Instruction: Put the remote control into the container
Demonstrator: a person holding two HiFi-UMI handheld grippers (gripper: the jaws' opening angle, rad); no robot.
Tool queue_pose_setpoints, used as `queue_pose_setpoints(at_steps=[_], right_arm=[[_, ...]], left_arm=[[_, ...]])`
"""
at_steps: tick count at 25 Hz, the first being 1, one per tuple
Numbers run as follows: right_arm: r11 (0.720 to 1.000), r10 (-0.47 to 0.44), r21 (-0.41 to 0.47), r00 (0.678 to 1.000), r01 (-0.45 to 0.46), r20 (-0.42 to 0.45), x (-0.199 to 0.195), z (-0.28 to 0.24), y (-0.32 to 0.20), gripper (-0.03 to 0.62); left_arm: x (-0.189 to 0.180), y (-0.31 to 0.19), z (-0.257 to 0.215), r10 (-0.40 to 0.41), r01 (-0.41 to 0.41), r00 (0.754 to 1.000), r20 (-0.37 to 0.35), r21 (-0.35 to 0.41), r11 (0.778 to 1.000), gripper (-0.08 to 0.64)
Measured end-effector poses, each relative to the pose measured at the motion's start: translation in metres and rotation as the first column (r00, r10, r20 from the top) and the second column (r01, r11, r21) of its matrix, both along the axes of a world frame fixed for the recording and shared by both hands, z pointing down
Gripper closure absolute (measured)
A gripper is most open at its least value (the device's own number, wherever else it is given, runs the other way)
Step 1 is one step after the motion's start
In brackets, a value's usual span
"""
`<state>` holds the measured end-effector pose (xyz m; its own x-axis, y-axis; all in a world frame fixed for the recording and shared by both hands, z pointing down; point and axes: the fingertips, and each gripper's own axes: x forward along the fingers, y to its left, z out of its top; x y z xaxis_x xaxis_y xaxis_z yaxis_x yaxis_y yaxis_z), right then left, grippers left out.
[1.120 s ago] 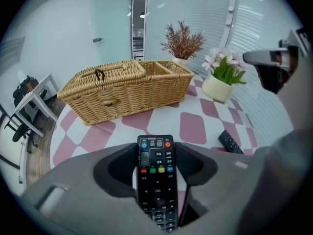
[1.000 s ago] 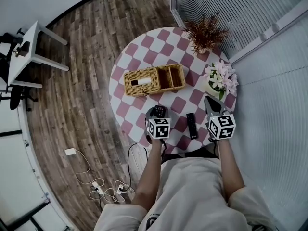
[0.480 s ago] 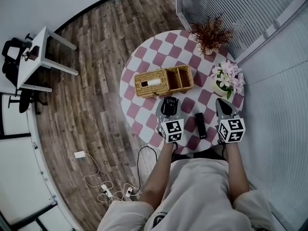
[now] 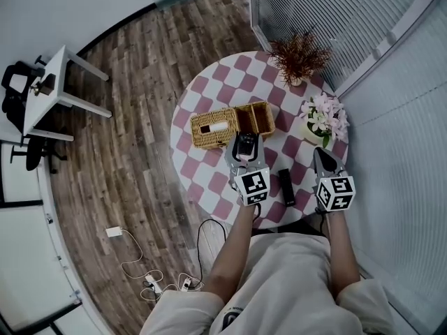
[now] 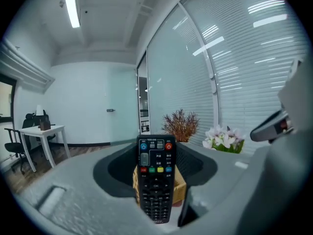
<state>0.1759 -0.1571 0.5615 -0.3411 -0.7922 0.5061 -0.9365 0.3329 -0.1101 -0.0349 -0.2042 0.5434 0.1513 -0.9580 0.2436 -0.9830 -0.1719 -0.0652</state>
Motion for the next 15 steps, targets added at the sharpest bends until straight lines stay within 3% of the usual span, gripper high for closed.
queue_pose_setpoints(at_steps=[4, 15], right_arm=[[1.000, -0.008, 0.003, 1.000, 0.008, 0.002, 0.001, -0.002, -0.002, 0.591], [0.999, -0.031, -0.013, 0.999, 0.032, 0.033, -0.010, -0.003, -0.010, 0.591]], left_arm=[[-0.001, -0.021, -0.027, -0.044, 0.045, 0.999, -0.007, 0.072, 0.996, 0.310], [-0.001, -0.061, -0.057, -0.096, 0.095, 0.995, 0.002, 0.141, 0.985, 0.310]])
